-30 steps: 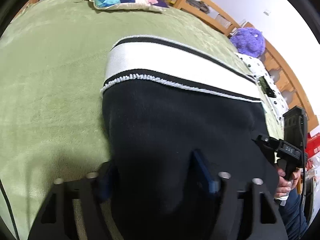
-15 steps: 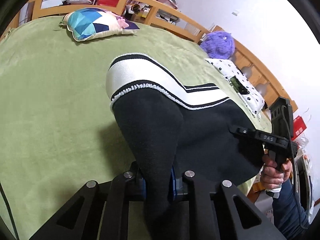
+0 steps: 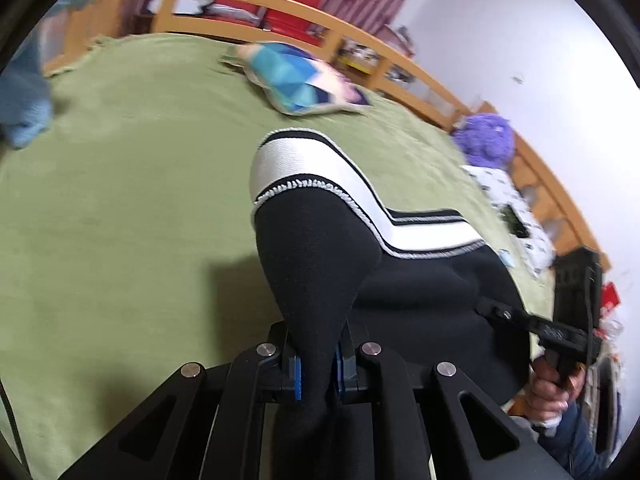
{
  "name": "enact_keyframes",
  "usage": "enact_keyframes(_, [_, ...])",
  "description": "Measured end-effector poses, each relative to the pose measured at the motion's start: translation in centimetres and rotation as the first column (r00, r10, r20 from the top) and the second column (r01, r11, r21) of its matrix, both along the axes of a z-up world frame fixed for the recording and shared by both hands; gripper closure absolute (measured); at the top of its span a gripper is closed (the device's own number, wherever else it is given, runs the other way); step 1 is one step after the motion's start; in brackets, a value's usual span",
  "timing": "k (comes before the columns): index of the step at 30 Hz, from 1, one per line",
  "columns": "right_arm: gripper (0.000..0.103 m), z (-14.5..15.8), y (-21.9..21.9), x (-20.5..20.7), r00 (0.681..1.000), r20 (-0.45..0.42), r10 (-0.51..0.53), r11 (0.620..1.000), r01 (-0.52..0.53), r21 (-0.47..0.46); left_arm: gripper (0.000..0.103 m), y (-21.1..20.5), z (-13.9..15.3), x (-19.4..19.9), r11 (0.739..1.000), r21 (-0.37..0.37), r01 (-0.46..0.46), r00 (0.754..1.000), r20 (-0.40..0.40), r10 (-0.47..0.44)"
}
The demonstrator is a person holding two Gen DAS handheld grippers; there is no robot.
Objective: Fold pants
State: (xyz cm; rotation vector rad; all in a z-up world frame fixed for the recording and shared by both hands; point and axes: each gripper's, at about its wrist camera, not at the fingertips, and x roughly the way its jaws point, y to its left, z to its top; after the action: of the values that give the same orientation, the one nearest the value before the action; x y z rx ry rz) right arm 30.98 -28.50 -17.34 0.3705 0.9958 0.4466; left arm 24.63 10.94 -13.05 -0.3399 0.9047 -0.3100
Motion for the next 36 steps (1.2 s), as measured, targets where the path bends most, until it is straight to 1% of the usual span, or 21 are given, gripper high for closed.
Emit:
enact_keyframes(3, [0.081, -0.7, 3.8, 0.1, 0.999, 0.008, 0.04, 0.999, -0.041, 0.013, 0.088, 1.8, -2.0, 1.6, 1.0, 0.002, -0.018, 0.997, -0.078, 0.018])
enact_keyframes(4, [0.081, -0.8, 4.3, 0.4, 0.999, 0.016, 0.042, 0.999, -0.042, 0.002, 0.08, 1.6, -2.9, 1.9, 1.0, 0.01, -0.027, 0.995, -0.1, 0.028])
enact_keyframes(5, [0.081, -1.1, 4.3, 0.9, 0.999, 0.021, 0.041, 0.999, -0.041, -0.011, 0.074, 1.1, -3.7, 2.2, 0.998, 0.046, -0.039, 0.992, -0.119, 0.045])
enact_keyframes(7, [0.081, -1.9, 3.0, 1.5, 1.0, 0.004, 0.024, 1.0, -0.024, -0.016, 0.073, 0.0, -4.5, 2.2, 0.991, 0.128, -0.04, 0.989, -0.139, 0.057])
enact_keyframes(9, [0.075, -3.7, 0.9, 2.1, 0.999, -0.046, -0.012, 1.0, 0.012, -0.002, 0.058, -0.9, -4.4, 1.5, 0.991, 0.13, -0.019, 0.991, -0.13, 0.036])
enact_keyframes(10, [0.071, -4.8, 0.3, 2.0, 0.998, -0.061, -0.022, 1.0, 0.021, -0.022, 0.043, -1.4, -4.2, 0.9, 0.992, 0.128, -0.011, 0.991, -0.128, 0.028])
enact_keyframes(11, [0.06, -5.3, 0.1, 1.9, 0.997, -0.066, -0.035, 0.999, 0.032, -0.042, 0.038, -2.1, -3.9, -0.1, 0.99, 0.141, 0.0, 0.993, -0.115, 0.017])
enact_keyframes(12, [0.045, -5.5, -0.3, 1.4, 0.996, -0.071, -0.061, 0.996, 0.056, -0.071, 0.038, -2.5, -3.6, -1.0, 0.985, 0.17, 0.001, 0.995, -0.101, 0.016])
enact_keyframes(13, [0.043, -5.3, -0.6, 1.1, 0.994, -0.077, -0.079, 0.994, 0.073, -0.086, 0.038, -3.0, -3.4, -1.9, 0.976, 0.218, 0.002, 0.996, -0.089, 0.018])
enact_keyframes(15, [0.044, -4.0, -1.2, -0.4, 0.99, -0.072, -0.121, 0.99, 0.115, -0.086, 0.038, -3.1, -3.1, -4.1, 0.967, 0.254, 0.009, 0.996, -0.083, 0.012])
enact_keyframes(19, [0.044, -1.4, -1.3, -4.9, 0.99, 0.02, -0.139, 0.987, 0.14, -0.079, 0.033, -2.6, -3.0, -9.1, 0.982, 0.165, 0.087, 0.993, -0.098, -0.072])
enact_keyframes(23, [0.044, -2.0, -1.1, -7.5, 0.993, 0.014, -0.115, 0.989, 0.116, -0.087, 0.022, -3.8, -3.2, -13.6, 0.963, 0.219, 0.156, 0.987, -0.063, -0.145])
enact_keyframes(25, [0.044, -3.3, -1.3, -8.1, 0.992, -0.015, -0.126, 0.989, 0.124, -0.081, 0.022, -4.6, -3.8, -14.8, 0.95, 0.266, 0.161, 0.987, -0.067, -0.149])
enact_keyframes(28, [0.045, -4.4, -1.8, -8.3, 0.986, -0.048, -0.159, 0.987, 0.158, -0.011, 0.022, -5.4, -5.1, -14.9, 0.93, 0.363, 0.053, 0.998, -0.035, -0.043])
enact_keyframes(29, [0.048, -4.7, -1.8, -8.3, 0.985, -0.049, -0.166, 0.986, 0.165, -0.007, 0.036, -5.5, -5.5, -14.5, 0.916, 0.401, -0.001, 1.0, -0.016, 0.008])
enact_keyframes(30, [0.055, -4.9, -1.6, -8.4, 0.985, -0.052, -0.166, 0.986, 0.166, -0.012, 0.056, -5.3, -5.6, -14.2, 0.91, 0.411, -0.049, 0.999, 0.002, 0.053])
enact_keyframes(31, [0.06, -5.0, -1.4, -8.4, 0.985, -0.06, -0.165, 0.986, 0.164, -0.017, 0.084, -4.9, -5.4, -14.0, 0.915, 0.395, -0.087, 0.996, 0.019, 0.087])
enact_keyframes(32, [0.083, -4.7, -1.4, -8.6, 0.986, -0.051, -0.16, 0.987, 0.16, -0.015, 0.089, -4.0, -4.6, -14.4, 0.933, 0.339, -0.118, 0.993, 0.054, 0.106])
enact_keyframes(33, [0.089, -3.9, -1.5, -9.1, 0.99, -0.023, -0.143, 0.99, 0.143, 0.013, 0.09, -3.2, -3.9, -14.7, 0.944, 0.298, -0.141, 0.989, 0.082, 0.122])
enact_keyframes(35, [0.09, -2.5, -2.4, -10.5, 0.991, 0.039, -0.131, 0.987, 0.126, 0.103, 0.09, -1.6, -2.7, -15.1, 0.952, 0.248, -0.179, 0.98, 0.13, 0.15])
enact_keyframes(36, [0.09, -2.3, -2.8, -10.9, 0.991, 0.049, -0.126, 0.985, 0.119, 0.125, 0.09, -1.4, -2.9, -15.0, 0.952, 0.252, -0.173, 0.981, 0.128, 0.144])
